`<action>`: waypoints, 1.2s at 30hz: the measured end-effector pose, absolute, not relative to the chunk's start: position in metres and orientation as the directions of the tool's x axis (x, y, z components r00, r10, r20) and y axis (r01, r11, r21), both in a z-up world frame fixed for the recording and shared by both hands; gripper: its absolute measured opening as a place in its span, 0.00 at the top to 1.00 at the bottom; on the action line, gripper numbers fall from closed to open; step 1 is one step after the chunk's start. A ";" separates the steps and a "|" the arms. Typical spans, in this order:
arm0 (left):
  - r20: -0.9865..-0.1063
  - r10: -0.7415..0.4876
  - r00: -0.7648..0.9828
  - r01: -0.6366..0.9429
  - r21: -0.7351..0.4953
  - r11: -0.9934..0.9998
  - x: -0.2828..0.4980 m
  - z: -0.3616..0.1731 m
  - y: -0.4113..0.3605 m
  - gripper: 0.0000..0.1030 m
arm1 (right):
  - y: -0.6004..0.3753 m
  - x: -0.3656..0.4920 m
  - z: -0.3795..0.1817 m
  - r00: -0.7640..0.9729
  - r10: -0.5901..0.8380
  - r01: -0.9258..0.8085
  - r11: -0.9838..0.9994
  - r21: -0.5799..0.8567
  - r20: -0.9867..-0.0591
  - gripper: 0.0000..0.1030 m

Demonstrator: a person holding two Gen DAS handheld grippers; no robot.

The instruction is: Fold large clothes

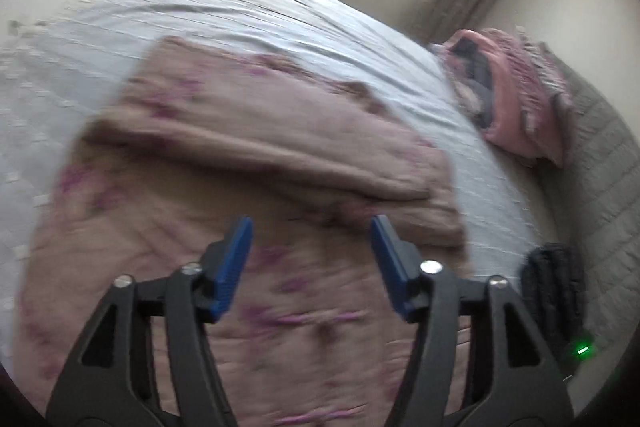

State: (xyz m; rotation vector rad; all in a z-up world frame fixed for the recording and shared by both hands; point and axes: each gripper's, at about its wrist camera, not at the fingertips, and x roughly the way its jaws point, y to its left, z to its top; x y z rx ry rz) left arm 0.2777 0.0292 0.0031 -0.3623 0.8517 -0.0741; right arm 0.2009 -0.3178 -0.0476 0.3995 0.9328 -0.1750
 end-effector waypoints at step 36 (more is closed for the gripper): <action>-0.696 0.101 0.711 -0.342 -0.216 0.915 0.103 -0.054 0.226 0.03 | -0.282 0.122 0.000 0.773 -0.166 0.151 0.986 -0.076 -0.612 0.07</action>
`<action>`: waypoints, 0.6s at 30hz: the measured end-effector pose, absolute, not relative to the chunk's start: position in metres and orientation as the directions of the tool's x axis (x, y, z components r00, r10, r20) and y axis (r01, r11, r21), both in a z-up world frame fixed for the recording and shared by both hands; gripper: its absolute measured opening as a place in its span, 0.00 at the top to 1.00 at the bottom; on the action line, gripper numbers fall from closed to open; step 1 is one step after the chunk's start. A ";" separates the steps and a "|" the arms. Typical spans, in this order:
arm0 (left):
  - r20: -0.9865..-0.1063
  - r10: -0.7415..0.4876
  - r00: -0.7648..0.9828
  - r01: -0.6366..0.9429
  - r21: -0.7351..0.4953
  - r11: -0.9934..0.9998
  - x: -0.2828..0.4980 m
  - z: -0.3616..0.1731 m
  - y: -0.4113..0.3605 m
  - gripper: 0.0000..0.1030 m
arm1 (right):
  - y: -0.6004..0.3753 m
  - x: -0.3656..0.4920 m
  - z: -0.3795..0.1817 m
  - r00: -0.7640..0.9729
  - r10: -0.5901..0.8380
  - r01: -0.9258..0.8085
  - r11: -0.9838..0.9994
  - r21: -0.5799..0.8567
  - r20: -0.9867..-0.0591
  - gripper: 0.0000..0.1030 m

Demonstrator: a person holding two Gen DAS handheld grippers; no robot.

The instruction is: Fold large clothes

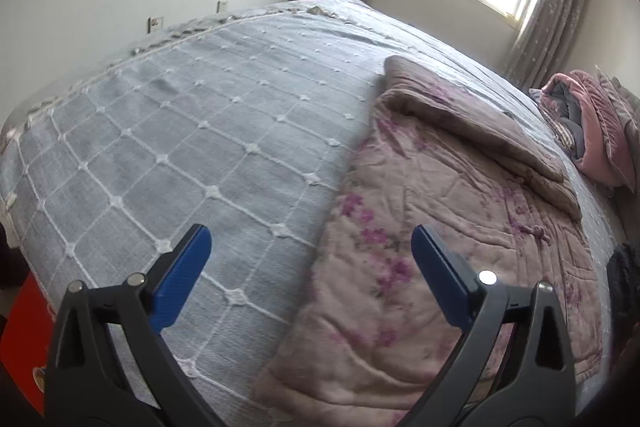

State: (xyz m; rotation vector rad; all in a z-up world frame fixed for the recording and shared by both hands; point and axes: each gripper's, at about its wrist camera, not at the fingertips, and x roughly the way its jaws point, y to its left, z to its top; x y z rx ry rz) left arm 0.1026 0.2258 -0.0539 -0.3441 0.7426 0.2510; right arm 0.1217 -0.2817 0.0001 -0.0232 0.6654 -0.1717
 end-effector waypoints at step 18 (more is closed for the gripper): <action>-0.762 -0.148 0.630 -0.277 -0.399 0.874 0.096 -0.084 0.243 0.10 | -0.374 0.076 -0.057 0.593 0.117 0.297 0.888 0.351 -0.796 0.07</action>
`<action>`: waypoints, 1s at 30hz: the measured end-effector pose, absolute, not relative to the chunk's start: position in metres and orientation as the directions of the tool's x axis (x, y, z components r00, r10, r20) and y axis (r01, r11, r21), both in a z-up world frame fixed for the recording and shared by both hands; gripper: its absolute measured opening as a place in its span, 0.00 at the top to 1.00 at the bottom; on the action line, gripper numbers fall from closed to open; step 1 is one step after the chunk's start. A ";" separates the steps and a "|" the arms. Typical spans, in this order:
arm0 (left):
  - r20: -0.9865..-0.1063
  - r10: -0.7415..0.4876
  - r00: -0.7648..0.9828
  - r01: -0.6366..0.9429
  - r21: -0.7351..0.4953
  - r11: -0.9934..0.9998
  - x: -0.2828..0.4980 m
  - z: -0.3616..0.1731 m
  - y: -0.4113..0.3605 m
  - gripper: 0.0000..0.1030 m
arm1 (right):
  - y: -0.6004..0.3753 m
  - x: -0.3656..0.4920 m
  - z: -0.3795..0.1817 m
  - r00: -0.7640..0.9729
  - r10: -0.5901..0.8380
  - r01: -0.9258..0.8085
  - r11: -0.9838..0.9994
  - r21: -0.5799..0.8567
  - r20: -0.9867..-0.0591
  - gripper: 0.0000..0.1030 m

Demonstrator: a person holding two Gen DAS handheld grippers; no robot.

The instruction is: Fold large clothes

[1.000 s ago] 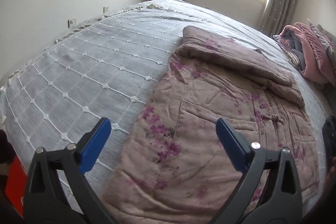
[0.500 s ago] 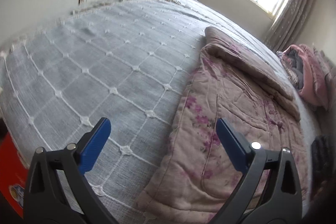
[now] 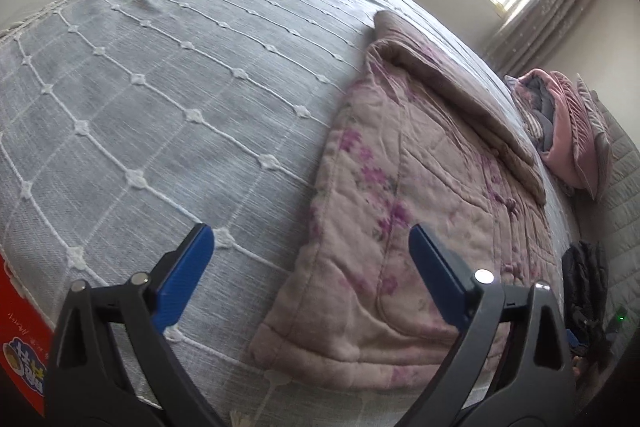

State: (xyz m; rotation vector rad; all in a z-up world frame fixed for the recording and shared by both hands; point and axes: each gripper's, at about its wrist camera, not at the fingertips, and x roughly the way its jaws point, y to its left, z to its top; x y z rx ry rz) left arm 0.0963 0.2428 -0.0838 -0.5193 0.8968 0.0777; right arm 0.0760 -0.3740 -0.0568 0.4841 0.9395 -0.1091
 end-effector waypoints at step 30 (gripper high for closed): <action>-0.824 -0.269 0.499 -0.265 -0.441 0.858 0.105 -0.113 0.212 0.45 | -0.353 0.085 -0.100 0.462 0.268 0.265 0.868 0.420 -0.845 0.63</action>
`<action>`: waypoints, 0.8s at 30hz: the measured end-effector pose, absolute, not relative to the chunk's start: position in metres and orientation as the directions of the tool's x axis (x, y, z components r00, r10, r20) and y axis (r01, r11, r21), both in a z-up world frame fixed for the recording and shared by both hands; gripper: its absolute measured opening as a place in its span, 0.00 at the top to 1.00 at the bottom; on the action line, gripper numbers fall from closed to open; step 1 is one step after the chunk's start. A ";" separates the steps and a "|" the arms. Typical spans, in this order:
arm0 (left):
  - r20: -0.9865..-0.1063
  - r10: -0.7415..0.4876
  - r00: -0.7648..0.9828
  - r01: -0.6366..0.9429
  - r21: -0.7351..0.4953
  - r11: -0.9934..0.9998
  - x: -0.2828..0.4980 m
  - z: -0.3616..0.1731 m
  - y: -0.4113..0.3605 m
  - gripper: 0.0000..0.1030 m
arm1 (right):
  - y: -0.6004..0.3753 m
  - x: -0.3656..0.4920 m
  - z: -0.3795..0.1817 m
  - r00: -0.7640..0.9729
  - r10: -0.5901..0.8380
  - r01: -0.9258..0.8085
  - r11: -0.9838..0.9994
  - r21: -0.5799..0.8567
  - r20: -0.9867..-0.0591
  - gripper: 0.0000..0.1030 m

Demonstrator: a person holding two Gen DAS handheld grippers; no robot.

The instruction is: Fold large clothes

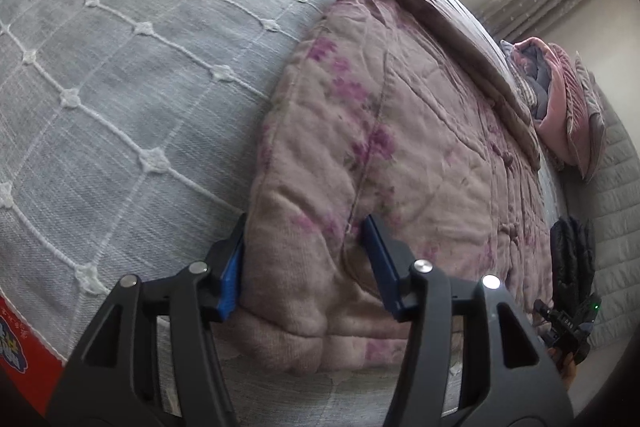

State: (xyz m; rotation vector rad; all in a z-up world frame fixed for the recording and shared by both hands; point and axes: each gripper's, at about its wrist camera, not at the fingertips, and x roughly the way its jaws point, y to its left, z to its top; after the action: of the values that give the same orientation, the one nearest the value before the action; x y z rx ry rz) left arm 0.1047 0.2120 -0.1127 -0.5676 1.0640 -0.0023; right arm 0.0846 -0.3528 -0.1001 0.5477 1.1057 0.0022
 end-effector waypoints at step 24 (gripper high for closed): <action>-0.813 -0.242 0.530 -0.279 -0.437 0.855 0.105 -0.114 0.204 0.62 | -0.360 0.086 -0.110 0.470 0.319 0.332 0.800 0.500 -0.823 0.69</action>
State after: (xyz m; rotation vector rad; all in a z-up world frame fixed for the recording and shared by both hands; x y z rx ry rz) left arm 0.1050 0.2040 -0.1144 -0.5702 1.0275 0.0233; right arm 0.0861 -0.3598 -0.1104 0.6788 1.1054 -0.0088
